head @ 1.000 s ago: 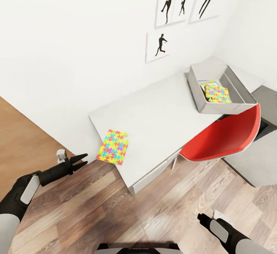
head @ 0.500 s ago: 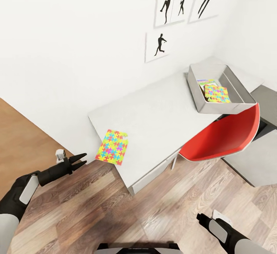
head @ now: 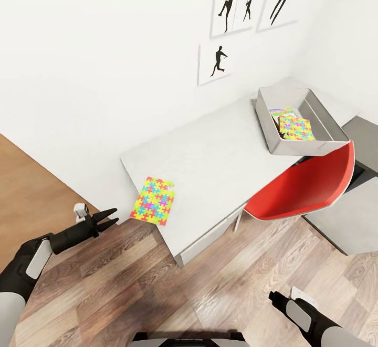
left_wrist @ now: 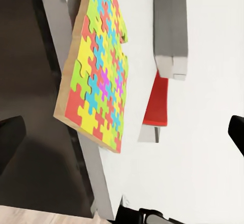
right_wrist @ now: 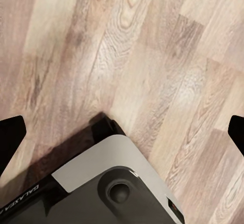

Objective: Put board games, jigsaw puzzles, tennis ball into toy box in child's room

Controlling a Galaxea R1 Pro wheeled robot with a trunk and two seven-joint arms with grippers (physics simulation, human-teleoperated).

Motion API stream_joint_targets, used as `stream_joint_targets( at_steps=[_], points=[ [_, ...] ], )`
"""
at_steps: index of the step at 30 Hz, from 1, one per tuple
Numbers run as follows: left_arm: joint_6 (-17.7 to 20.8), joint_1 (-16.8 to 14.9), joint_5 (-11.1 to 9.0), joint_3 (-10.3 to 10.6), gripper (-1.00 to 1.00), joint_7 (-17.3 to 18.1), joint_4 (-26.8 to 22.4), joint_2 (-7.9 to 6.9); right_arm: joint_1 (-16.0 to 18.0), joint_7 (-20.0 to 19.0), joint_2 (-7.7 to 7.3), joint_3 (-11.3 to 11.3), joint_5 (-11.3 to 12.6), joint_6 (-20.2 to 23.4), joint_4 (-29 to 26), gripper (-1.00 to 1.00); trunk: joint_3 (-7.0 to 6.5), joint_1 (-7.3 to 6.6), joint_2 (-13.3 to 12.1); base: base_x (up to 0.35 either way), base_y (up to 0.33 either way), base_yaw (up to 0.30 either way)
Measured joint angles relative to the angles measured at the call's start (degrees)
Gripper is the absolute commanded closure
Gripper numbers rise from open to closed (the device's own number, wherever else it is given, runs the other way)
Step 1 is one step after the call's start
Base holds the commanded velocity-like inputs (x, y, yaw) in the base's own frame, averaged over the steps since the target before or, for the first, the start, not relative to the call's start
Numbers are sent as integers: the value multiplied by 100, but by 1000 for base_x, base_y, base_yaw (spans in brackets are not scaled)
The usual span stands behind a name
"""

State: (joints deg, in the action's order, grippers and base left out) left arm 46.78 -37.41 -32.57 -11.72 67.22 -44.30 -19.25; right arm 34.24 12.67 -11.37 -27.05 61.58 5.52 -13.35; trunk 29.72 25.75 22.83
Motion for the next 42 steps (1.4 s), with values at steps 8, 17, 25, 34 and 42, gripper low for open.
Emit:
stream_joint_targets(
  at_steps=[8,17,25,34,42],
  points=[
    [-7,0,1,3,-100,30,0,-3,-181,-1340,-419,-6,71,37,-8,-100,144,176,320,0,0,-30],
    [-16,0,32,6,-100,18,3,0,-319,-3070,-777,11,51,205,279,-100,306,374,682,0,0,-47],
    [-25,0,45,16,-100,14,13,13,-335,-3908,-974,16,36,220,513,-100,450,550,1004,0,0,-3],
    [-26,0,57,12,-100,22,17,17,-341,-4442,-1054,14,22,217,655,-100,559,682,1247,0,0,0],
    [-27,0,68,7,-100,23,18,22,-339,-4476,-1057,14,14,217,685,-100,648,792,1446,0,0,0]
  ],
)
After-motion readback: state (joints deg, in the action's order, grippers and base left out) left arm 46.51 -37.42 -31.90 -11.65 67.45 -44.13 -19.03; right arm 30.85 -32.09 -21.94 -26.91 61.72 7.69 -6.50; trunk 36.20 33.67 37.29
